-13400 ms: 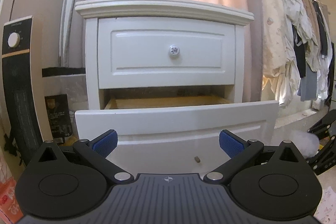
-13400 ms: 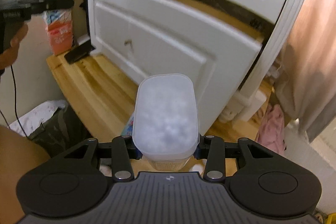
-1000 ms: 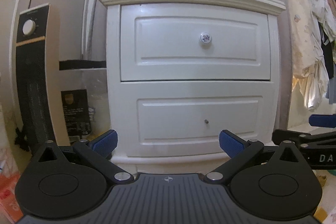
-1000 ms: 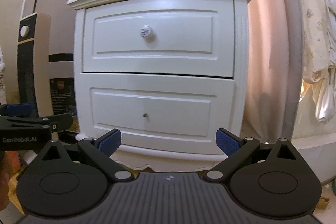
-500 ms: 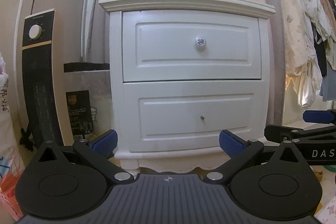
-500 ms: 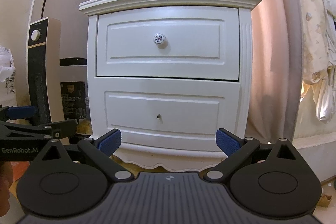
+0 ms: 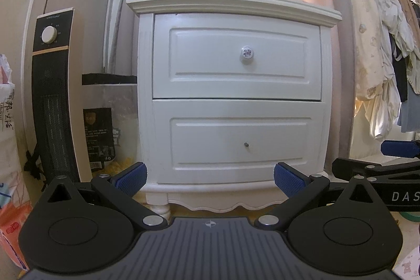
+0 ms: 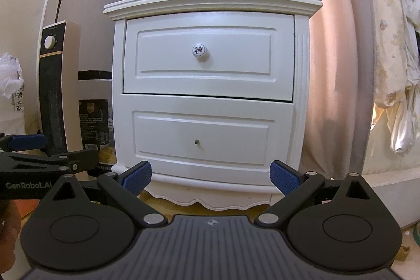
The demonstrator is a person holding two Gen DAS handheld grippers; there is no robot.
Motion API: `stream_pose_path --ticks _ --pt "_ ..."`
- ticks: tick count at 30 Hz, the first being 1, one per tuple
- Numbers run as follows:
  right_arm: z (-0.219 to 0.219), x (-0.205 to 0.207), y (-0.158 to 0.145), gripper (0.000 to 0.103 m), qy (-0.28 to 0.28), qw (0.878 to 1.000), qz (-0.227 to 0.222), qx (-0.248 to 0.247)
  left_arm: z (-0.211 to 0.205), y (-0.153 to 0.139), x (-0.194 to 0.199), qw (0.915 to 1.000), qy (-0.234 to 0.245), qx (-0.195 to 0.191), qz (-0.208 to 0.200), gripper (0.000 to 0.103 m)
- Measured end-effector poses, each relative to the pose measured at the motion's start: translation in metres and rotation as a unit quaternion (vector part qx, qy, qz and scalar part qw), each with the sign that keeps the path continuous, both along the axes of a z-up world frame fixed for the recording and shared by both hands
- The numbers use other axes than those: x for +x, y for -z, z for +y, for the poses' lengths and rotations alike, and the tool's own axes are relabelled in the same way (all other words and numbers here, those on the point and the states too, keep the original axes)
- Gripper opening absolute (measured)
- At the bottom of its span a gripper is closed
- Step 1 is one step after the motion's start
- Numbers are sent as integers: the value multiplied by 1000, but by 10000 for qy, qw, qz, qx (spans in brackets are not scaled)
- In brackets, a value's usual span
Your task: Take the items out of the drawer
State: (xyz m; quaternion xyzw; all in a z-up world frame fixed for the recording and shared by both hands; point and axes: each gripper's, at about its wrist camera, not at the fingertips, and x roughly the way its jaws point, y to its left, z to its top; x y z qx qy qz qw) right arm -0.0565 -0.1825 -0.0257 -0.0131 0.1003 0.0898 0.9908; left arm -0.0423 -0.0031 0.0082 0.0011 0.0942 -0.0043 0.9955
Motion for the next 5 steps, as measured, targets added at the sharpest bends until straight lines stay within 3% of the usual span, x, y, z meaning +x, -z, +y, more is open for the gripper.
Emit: stream_pose_path --ticks 5 --pt "-1 -1 1 103 27 10000 -4 -2 -1 2 1 10000 -2 -78 20 103"
